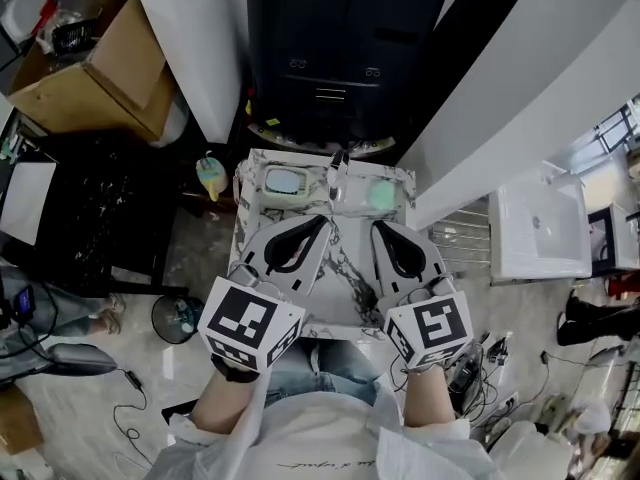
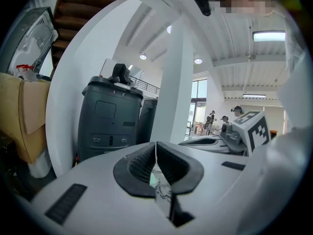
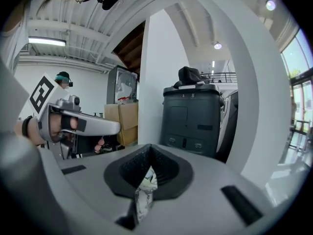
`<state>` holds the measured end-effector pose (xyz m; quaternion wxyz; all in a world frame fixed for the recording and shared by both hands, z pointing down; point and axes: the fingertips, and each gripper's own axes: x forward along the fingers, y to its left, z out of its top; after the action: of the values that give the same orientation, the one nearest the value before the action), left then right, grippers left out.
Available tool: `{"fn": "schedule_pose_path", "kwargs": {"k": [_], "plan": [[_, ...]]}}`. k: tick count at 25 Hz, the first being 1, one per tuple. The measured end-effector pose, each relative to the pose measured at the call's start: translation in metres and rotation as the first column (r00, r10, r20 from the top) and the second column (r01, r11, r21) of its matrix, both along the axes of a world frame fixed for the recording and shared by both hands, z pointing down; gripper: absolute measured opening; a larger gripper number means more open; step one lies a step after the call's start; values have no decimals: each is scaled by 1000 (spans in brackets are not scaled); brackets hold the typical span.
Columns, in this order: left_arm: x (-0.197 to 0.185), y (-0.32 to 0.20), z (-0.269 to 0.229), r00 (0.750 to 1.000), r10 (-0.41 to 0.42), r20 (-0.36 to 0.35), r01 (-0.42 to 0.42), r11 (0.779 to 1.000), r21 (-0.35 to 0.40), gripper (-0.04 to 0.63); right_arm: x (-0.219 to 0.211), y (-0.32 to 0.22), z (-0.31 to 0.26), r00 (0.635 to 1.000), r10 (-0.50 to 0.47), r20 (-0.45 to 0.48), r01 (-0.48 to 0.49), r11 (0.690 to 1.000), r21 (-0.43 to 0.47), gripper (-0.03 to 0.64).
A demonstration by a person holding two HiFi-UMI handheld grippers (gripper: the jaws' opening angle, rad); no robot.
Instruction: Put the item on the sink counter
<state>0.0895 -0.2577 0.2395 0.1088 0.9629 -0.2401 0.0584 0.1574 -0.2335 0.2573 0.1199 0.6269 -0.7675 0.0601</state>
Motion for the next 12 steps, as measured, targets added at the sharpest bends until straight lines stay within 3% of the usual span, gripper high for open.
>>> {"fn": "schedule_pose_path", "kwargs": {"k": [12], "plan": [[30, 4, 7, 999, 28, 17, -28, 999, -18, 23, 37, -4, 11, 1000, 20, 14, -19, 999, -29, 9]]}}
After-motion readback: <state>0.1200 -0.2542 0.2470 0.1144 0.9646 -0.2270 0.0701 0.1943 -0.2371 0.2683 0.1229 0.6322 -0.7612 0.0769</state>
